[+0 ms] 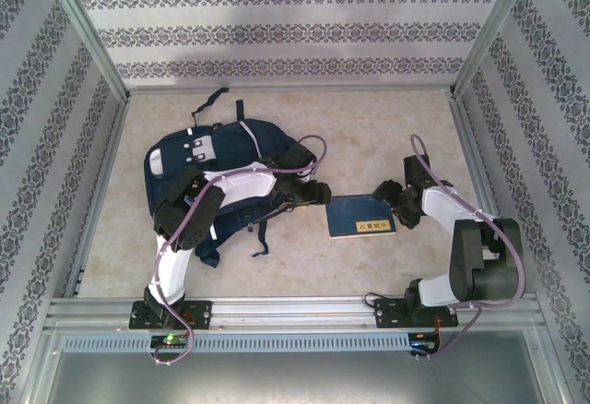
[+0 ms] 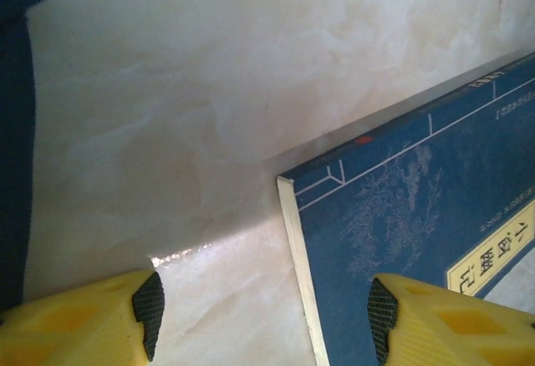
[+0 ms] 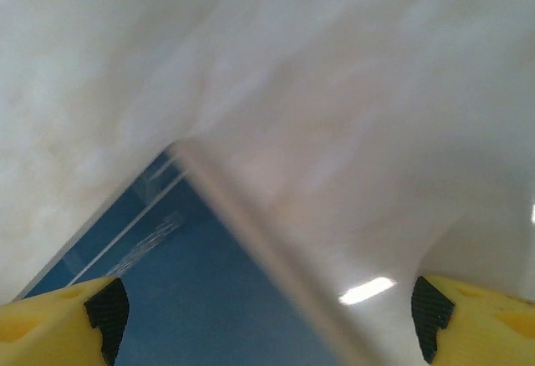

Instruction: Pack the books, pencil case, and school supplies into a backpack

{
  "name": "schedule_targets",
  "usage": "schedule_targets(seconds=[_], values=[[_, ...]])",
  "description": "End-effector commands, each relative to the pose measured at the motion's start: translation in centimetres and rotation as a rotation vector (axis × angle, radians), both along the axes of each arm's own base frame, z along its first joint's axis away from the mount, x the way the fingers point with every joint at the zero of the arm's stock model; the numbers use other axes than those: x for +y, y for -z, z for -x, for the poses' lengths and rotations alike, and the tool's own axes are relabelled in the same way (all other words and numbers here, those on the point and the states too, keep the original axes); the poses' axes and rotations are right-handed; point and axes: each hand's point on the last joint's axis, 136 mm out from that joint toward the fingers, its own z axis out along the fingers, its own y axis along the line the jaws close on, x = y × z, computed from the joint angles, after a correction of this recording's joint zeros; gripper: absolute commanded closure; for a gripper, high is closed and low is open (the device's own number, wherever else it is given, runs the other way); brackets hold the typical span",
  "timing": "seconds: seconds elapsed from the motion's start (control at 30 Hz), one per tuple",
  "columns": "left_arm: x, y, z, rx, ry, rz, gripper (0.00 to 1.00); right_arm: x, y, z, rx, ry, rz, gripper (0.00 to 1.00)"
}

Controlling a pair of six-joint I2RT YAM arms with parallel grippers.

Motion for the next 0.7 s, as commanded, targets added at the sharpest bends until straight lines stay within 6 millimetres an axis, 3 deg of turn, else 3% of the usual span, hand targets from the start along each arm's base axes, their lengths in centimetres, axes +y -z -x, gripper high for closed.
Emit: schedule_targets(seconds=[0.0, 0.33, 0.57, 0.67], values=[[-0.3, 1.3, 0.7, 0.019, 0.036, -0.028, 0.33, 4.4, -0.8, 1.1, -0.017, -0.136, -0.150, 0.12], [-0.7, 1.2, 1.7, 0.032, 0.076, -0.029, 0.34, 7.1, -2.7, 2.8, -0.027, -0.223, -0.239, 0.14], [-0.6, 1.3, 1.9, 0.037, 0.083, -0.032, 0.36, 7.4, -5.1, 3.0, -0.093, -0.214, -0.293, 0.21], [-0.6, 1.1, 1.9, 0.032, 0.085, -0.029, 0.37, 7.2, -5.1, 3.0, -0.101, -0.197, -0.291, 0.26]])
